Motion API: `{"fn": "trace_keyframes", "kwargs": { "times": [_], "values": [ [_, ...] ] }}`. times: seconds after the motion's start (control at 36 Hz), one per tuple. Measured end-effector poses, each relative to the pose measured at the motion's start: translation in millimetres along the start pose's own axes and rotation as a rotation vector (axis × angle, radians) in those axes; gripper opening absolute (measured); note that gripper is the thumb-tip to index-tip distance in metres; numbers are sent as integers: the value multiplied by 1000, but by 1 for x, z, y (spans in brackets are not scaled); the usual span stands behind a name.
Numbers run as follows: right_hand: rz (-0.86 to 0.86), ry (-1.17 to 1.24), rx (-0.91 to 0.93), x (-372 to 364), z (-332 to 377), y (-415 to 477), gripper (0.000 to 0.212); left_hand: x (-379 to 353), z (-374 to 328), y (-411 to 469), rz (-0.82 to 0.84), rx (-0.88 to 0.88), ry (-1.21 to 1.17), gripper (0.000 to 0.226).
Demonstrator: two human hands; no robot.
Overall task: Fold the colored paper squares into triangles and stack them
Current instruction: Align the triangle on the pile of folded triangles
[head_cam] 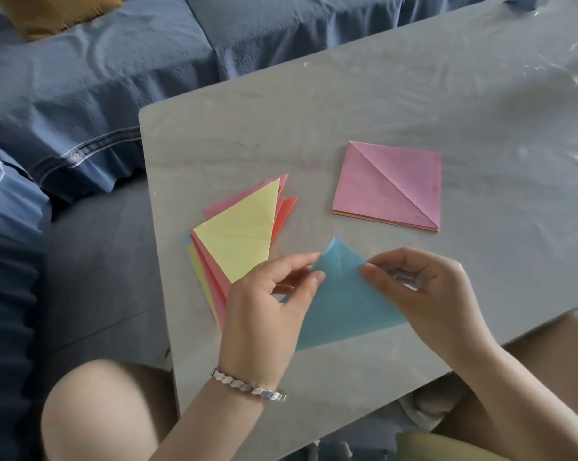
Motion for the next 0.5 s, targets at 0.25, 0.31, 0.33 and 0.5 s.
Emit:
{"fn": "trace_keyframes", "kwargs": {
  "times": [0.25,0.31,0.33,0.5],
  "values": [
    [-16,91,-22,1,3,-6,20,4,-14,-2,-43,-75,40,11],
    [3,114,-39,-1,2,-6,23,4,-15,-3,-39,-83,47,11],
    [9,118,-45,-2,3,-6,23,4,-16,-3,-36,-88,57,11],
    [-2,144,-81,-5,2,-7,27,2,-15,-2,-16,-92,56,12]
  ]
}}
Point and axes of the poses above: each hand's wrist, its own y-axis towards the middle knuckle, its own x-axis out of the back of the hand, z = x × y, the point moved 9 cm from there along y, towards the middle knuckle, and after that the axes turned 9 degrees about z, right-handed, at the moved point
